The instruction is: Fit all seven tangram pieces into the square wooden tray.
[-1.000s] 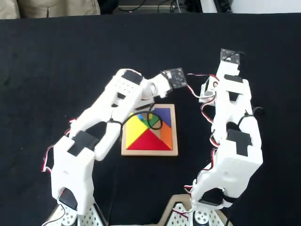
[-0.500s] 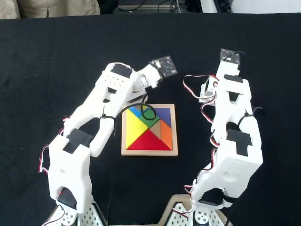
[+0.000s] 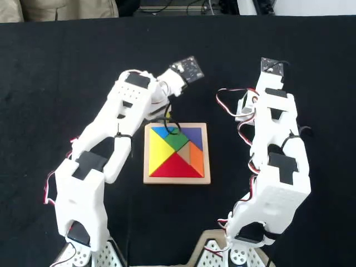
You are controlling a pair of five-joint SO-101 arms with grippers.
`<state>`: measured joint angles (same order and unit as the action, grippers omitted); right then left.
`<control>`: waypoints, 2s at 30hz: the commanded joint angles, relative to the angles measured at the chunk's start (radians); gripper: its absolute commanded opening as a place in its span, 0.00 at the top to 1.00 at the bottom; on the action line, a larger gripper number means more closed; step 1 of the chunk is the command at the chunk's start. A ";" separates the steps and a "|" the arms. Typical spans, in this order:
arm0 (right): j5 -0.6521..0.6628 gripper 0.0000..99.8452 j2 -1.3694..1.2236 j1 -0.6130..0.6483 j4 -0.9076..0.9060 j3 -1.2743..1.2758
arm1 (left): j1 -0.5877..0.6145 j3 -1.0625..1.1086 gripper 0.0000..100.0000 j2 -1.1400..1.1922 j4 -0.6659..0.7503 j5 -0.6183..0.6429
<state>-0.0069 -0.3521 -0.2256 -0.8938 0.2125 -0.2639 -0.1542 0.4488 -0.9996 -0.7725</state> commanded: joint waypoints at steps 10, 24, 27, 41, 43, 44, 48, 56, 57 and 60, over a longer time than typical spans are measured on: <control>0.009 0.99 0.004 -0.011 0.015 -0.065 | -0.021 0.038 0.73 -0.029 0.005 -0.017; 0.012 0.99 0.087 0.028 -0.126 -0.081 | 0.111 -0.035 0.73 -0.582 -0.354 0.402; 0.014 0.99 0.180 0.029 -0.206 -0.058 | 0.249 0.088 0.76 -0.658 -0.322 0.606; 0.003 0.99 0.321 0.229 -0.183 0.314 | 0.433 0.722 0.97 -0.700 -0.193 0.752; 0.006 0.99 0.314 0.226 -0.137 0.337 | 0.452 0.794 0.97 -0.700 -0.115 0.786; 0.009 0.99 0.309 0.221 -0.121 0.346 | 0.456 0.829 0.97 -0.700 -0.072 0.798; 0.012 0.99 0.277 0.216 -0.104 0.343 | 0.452 0.924 0.97 -0.700 0.035 0.799; 0.005 0.99 0.180 0.259 -0.106 0.265 | 0.456 0.958 0.97 -0.700 0.060 0.795; 0.005 0.99 0.176 0.273 -0.106 0.259 | 0.455 0.958 0.97 -0.700 0.060 0.795; 0.003 0.99 0.171 0.305 -0.104 0.248 | 0.456 0.958 0.97 -0.698 0.060 0.795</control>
<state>-0.0038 -0.1726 0.0169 -1.0073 0.5117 0.1811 0.8017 -0.2110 -0.9521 0.0176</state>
